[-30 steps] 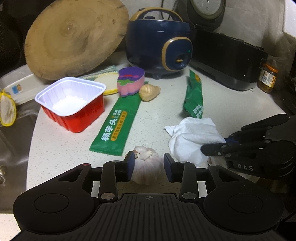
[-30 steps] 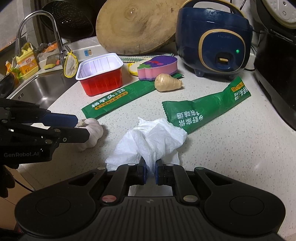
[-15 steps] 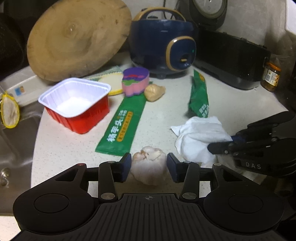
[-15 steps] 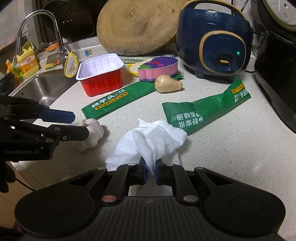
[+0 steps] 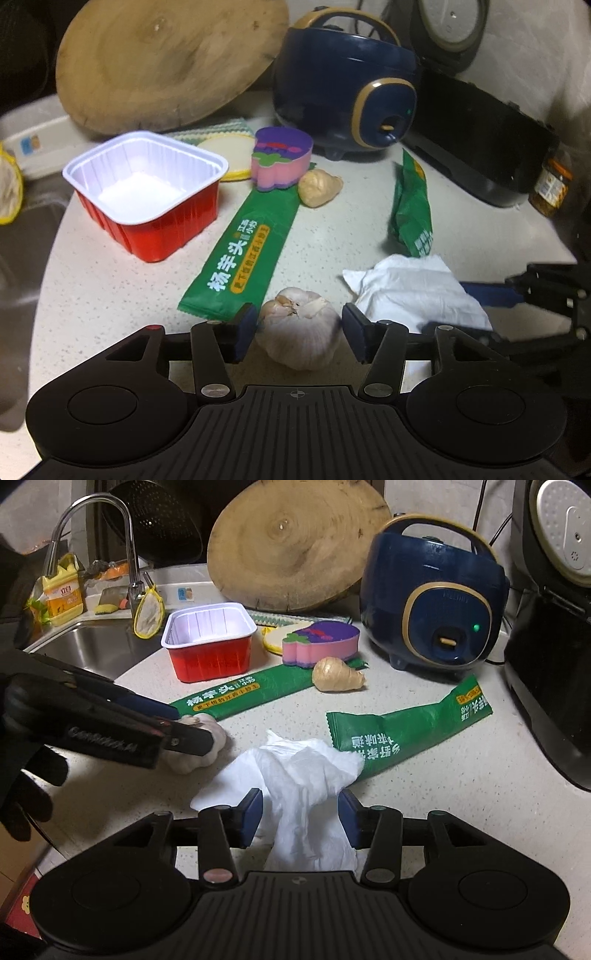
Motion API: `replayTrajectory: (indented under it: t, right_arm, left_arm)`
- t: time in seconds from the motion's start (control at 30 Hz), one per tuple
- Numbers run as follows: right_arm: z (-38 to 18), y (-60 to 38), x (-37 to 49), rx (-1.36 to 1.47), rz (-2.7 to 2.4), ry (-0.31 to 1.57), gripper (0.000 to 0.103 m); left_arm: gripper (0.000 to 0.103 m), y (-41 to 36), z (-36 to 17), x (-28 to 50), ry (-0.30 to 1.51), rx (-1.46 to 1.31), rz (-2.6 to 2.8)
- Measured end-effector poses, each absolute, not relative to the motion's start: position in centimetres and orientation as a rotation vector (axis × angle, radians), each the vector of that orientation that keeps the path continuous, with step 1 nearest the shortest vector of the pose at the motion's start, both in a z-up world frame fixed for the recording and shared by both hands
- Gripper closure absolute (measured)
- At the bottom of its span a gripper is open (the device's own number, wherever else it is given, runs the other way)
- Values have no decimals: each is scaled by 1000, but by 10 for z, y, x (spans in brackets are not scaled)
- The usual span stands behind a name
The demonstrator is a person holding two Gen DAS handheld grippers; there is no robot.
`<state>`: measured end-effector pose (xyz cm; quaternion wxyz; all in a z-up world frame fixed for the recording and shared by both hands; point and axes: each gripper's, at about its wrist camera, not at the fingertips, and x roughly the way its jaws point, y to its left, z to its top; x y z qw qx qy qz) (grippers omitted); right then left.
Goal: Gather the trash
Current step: 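Close the left gripper on the garlic bulb while the right gripper holds the tissue, then carry the garlic bulb and tissue with both grippers down into the green-lined trash bin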
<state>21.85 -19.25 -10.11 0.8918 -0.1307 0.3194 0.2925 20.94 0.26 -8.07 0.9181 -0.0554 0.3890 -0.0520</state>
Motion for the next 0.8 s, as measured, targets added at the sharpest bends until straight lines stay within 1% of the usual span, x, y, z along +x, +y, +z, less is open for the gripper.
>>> replayTrajectory:
  t: [0.23, 0.43, 0.67, 0.8]
  right_arm:
    - [-104, -195, 219, -266, 603, 676, 57]
    - [-106, -197, 219, -255, 601, 682, 56]
    - [-107, -198, 225, -185, 638, 709, 56]
    - [-111, -187, 234, -221, 648, 738, 56]
  left_arm:
    - [43, 4, -89, 226, 839, -152, -111]
    - [43, 6, -91, 231, 838, -169, -95]
    - [44, 15, -90, 226, 826, -238, -100]
    - [44, 29, -83, 215, 818, -289, -72]
